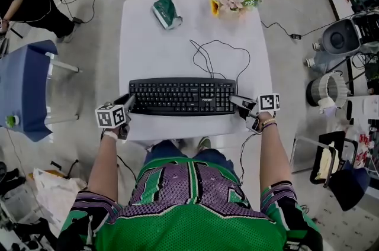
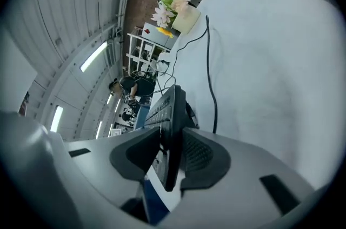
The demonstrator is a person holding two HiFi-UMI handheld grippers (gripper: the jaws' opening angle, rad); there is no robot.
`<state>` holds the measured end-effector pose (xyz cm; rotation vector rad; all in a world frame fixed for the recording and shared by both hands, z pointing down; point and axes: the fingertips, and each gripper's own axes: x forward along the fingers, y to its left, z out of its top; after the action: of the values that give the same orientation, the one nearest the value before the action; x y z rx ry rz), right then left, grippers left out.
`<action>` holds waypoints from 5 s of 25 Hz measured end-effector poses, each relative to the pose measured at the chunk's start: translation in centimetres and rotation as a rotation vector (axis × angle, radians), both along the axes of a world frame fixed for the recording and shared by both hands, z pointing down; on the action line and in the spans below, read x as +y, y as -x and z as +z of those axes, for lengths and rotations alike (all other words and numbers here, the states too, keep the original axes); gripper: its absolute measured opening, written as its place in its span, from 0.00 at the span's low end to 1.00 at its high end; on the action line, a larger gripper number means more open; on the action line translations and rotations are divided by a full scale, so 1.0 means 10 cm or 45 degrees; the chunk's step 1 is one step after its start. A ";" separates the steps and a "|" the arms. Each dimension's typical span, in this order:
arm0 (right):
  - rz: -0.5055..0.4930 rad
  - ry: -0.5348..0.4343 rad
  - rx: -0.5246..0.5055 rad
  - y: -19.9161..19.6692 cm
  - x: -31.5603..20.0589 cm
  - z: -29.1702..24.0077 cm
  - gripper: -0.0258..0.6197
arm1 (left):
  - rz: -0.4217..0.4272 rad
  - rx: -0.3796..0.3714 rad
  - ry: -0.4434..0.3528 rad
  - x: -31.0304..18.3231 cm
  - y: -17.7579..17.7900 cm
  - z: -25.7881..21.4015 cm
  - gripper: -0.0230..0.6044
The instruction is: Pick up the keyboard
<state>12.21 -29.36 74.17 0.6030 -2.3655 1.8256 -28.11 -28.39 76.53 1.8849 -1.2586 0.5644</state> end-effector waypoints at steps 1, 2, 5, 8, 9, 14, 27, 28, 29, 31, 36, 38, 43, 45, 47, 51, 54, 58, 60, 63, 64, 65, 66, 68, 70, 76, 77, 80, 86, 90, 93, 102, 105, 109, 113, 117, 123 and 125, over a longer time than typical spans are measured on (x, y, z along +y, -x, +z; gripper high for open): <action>0.016 0.019 -0.015 -0.02 0.02 0.01 0.23 | -0.002 0.001 0.000 0.00 0.00 0.01 0.22; 0.032 0.043 -0.047 -0.05 0.04 0.00 0.23 | -0.006 0.005 0.001 0.01 0.00 0.01 0.22; 0.015 -0.014 -0.132 -0.06 0.08 -0.16 0.22 | -0.015 0.042 0.007 0.01 0.03 0.01 0.22; -0.009 -0.146 -0.143 -0.01 0.02 -0.30 0.22 | -0.022 0.084 0.012 0.00 0.03 0.00 0.22; -0.026 -0.134 -0.156 0.01 0.03 -0.31 0.22 | -0.021 0.092 0.013 0.00 0.03 0.01 0.22; -0.327 0.046 -0.208 0.49 0.41 -0.18 0.21 | -0.001 0.110 0.021 -0.01 0.02 0.00 0.22; -0.140 -0.003 -0.150 0.62 0.30 -0.18 0.18 | 0.029 0.155 0.023 -0.03 0.05 0.01 0.22; -0.130 0.004 -0.159 0.64 0.32 -0.22 0.17 | 0.038 0.165 0.030 -0.03 0.05 0.01 0.22; -0.117 0.009 -0.165 0.64 0.35 -0.24 0.17 | 0.049 0.172 0.034 -0.04 0.05 0.02 0.22; -0.082 0.004 -0.172 0.63 0.39 -0.27 0.17 | 0.076 0.180 0.028 -0.07 0.04 0.00 0.22; 0.007 -0.083 -0.168 0.64 0.46 -0.44 0.16 | 0.161 0.169 -0.002 -0.22 0.02 -0.10 0.22; 0.030 -0.122 -0.152 0.67 0.48 -0.52 0.16 | 0.194 0.169 -0.011 -0.27 0.03 -0.13 0.22; 0.089 -0.174 -0.102 0.66 0.52 -0.69 0.16 | 0.236 0.201 -0.061 -0.43 -0.01 -0.26 0.22; 0.102 -0.212 -0.089 0.67 0.52 -0.82 0.16 | 0.250 0.215 -0.088 -0.47 -0.04 -0.33 0.22; 0.115 -0.250 -0.078 0.66 0.53 -0.94 0.16 | 0.268 0.223 -0.118 -0.52 -0.07 -0.41 0.22; 0.132 -0.344 -0.075 0.65 0.50 -1.18 0.16 | 0.294 0.247 -0.210 -0.65 -0.11 -0.67 0.22; 0.126 -0.425 -0.072 0.65 0.45 -1.38 0.16 | 0.303 0.242 -0.284 -0.73 -0.11 -0.92 0.22; 0.081 -0.562 -0.060 0.59 0.34 -1.75 0.16 | 0.288 0.240 -0.397 -0.83 -0.16 -1.32 0.22; 0.048 -0.638 -0.053 0.56 0.26 -1.96 0.16 | 0.273 0.237 -0.460 -0.88 -0.18 -1.54 0.22; -0.003 -0.746 -0.047 0.53 0.13 -2.25 0.16 | 0.235 0.234 -0.557 -0.95 -0.17 -1.89 0.22; -0.017 -0.777 -0.048 0.53 0.09 -2.34 0.16 | 0.218 0.236 -0.584 -0.97 -0.17 -1.99 0.22; -0.030 -0.804 -0.050 0.53 0.06 -2.42 0.16 | 0.201 0.237 -0.607 -0.98 -0.16 -2.09 0.22; -0.041 -0.830 -0.056 0.52 0.03 -2.50 0.16 | 0.185 0.236 -0.627 -0.99 -0.16 -2.19 0.22; -0.057 -0.876 -0.074 0.51 -0.04 -2.62 0.16 | 0.159 0.221 -0.669 -1.01 -0.15 -2.38 0.22; -0.074 -0.918 -0.099 0.49 -0.11 -2.75 0.16 | 0.132 0.199 -0.718 -1.03 -0.14 -2.59 0.22; -0.138 -1.039 -0.157 0.45 -0.47 -3.35 0.16 | 0.057 0.154 -0.846 -1.21 -0.12 -3.36 0.22; -0.149 -1.063 -0.165 0.45 -0.50 -3.41 0.16 | 0.044 0.143 -0.873 -1.20 -0.11 -3.45 0.22; -0.177 -1.136 -0.185 0.47 -0.51 -3.46 0.16 | -0.002 0.112 -0.959 -1.12 -0.07 -3.58 0.22; -0.216 -1.247 -0.203 0.50 -0.50 -3.59 0.16 | -0.054 0.063 -1.042 -1.03 -0.04 -3.77 0.22; -0.235 -1.287 -0.215 0.55 -0.49 -3.70 0.16 | -0.094 0.040 -1.079 -0.95 0.03 -3.92 0.22; -0.254 -1.297 -0.232 0.59 -0.50 -3.72 0.16 | -0.132 0.021 -1.091 -0.90 0.08 -3.96 0.22; -0.255 -1.282 -0.233 0.60 -0.50 -3.66 0.16 | -0.129 0.023 -1.067 -0.89 0.09 -3.89 0.22; -0.243 -1.266 -0.233 0.57 -0.50 -3.62 0.16 | -0.117 0.024 -1.053 -0.91 0.06 -3.87 0.22; -0.225 -1.237 -0.237 0.53 -0.50 -3.57 0.16 | -0.118 0.033 -1.037 -0.94 0.03 -3.82 0.22; -0.218 -1.214 -0.234 0.49 -0.53 -3.54 0.16 | -0.120 0.038 -1.021 -0.99 -0.01 -3.77 0.22; -0.222 -1.204 -0.217 0.50 -0.55 -3.48 0.16 | -0.111 0.041 -0.996 -1.01 -0.01 -3.66 0.22; -0.222 -1.192 -0.213 0.54 -0.55 -3.38 0.16 | -0.111 0.048 -0.978 -1.03 0.02 -3.54 0.22; -0.220 -1.184 -0.218 0.53 -0.56 -3.38 0.16 | -0.113 0.045 -0.975 -1.03 0.01 -3.55 0.22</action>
<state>6.95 -35.01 40.32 0.2694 -3.1888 0.6413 -28.25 -38.72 40.99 2.4078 -1.6739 -0.0266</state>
